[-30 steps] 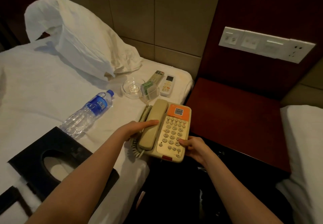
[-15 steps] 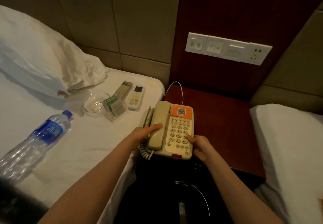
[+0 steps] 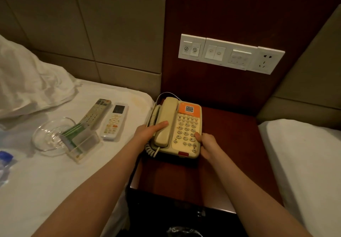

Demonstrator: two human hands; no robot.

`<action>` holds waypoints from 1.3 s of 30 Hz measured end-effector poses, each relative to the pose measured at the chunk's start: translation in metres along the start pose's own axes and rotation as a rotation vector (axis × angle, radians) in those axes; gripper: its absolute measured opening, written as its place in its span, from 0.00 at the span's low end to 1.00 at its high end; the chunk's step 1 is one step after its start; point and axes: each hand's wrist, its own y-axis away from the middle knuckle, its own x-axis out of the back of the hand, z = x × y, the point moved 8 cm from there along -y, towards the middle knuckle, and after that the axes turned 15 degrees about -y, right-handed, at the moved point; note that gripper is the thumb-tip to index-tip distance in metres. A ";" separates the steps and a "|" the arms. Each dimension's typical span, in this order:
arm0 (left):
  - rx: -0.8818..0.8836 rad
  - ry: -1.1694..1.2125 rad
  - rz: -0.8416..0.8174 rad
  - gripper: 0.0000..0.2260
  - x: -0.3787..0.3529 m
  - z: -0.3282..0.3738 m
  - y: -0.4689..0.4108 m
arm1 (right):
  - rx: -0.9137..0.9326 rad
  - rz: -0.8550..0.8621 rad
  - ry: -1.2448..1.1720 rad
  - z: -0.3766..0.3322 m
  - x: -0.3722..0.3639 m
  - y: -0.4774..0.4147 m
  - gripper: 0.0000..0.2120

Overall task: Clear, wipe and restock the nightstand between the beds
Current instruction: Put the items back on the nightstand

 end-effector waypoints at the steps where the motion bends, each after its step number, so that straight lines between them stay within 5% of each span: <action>1: -0.011 -0.009 0.003 0.39 -0.002 0.004 -0.010 | 0.015 0.009 0.002 -0.003 -0.001 -0.008 0.16; 11: -0.130 -0.104 0.021 0.28 -0.025 0.025 -0.074 | 0.131 0.039 0.048 -0.027 -0.008 -0.067 0.17; 21: -0.156 -0.373 0.135 0.39 -0.021 0.031 -0.089 | 0.201 0.107 0.074 -0.033 -0.009 -0.085 0.17; 31: -0.135 -0.447 0.129 0.32 -0.015 0.032 -0.045 | 0.260 0.325 0.272 -0.017 0.003 -0.064 0.14; 39: -0.134 -0.476 0.156 0.24 0.015 0.003 0.033 | 0.282 0.345 -0.010 0.008 -0.010 0.006 0.14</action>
